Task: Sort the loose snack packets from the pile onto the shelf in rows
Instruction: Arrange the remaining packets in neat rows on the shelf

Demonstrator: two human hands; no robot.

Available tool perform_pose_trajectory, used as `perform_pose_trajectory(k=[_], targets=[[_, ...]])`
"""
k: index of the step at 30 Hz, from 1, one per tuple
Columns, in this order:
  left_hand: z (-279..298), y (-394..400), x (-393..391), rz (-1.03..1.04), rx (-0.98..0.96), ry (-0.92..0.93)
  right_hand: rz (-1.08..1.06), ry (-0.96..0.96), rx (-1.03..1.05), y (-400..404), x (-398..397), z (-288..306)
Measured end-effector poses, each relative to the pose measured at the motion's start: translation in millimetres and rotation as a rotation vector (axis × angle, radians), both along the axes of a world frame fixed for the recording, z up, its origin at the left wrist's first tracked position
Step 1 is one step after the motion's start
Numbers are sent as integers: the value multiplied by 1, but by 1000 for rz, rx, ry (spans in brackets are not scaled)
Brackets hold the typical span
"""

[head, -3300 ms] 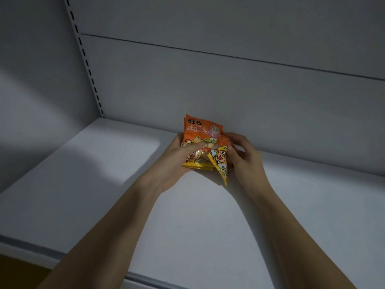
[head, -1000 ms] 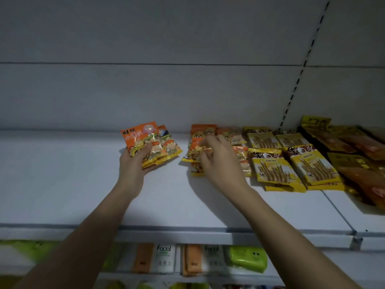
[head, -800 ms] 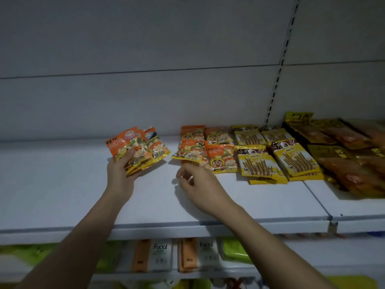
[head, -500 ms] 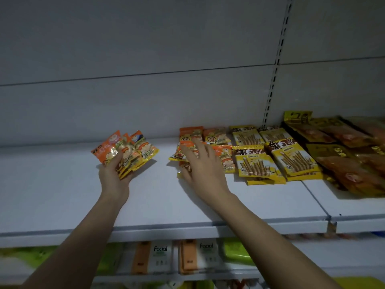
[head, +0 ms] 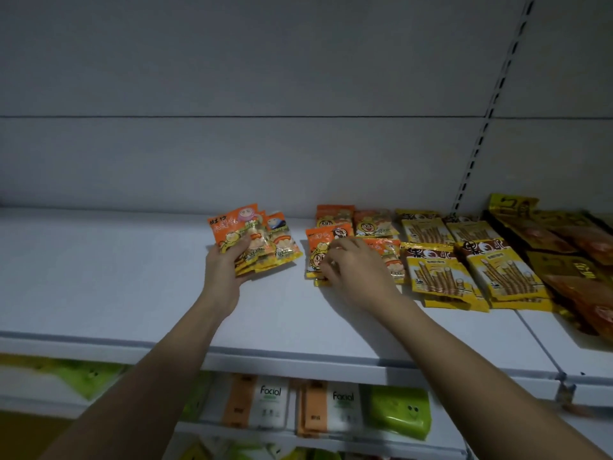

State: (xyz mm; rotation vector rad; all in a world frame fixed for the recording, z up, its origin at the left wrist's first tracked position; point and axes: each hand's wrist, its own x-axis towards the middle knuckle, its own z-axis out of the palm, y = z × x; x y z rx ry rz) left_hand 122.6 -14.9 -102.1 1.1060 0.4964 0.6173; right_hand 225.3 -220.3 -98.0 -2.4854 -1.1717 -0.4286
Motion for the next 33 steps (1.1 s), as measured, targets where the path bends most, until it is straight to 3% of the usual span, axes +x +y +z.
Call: perform_pose_trajectory(k=[3, 8, 11, 15, 21, 26, 30, 33], targets=[[15, -17, -6, -98, -54, -65, 13, 9, 206, 6, -10, 22], [46, -53, 6, -263, -106, -144, 33, 751, 715, -2, -24, 68], [57, -66, 13, -283, -52, -126, 34, 969, 858, -18, -27, 88], [60, -74, 19, -365, 42, -43, 1, 796, 736, -36, -15, 90], [54, -59, 12, -321, 125, 84, -366, 520, 413, -58, 33, 60], [51, -57, 2, -339, 132, 135, -432, 438, 194, -48, 42, 41], [49, -54, -2, -343, 129, 173, -492, 261, -47, -43, 37, 36], [46, -57, -5, -374, 131, 189, -408, 99, 54, -40, 29, 40]])
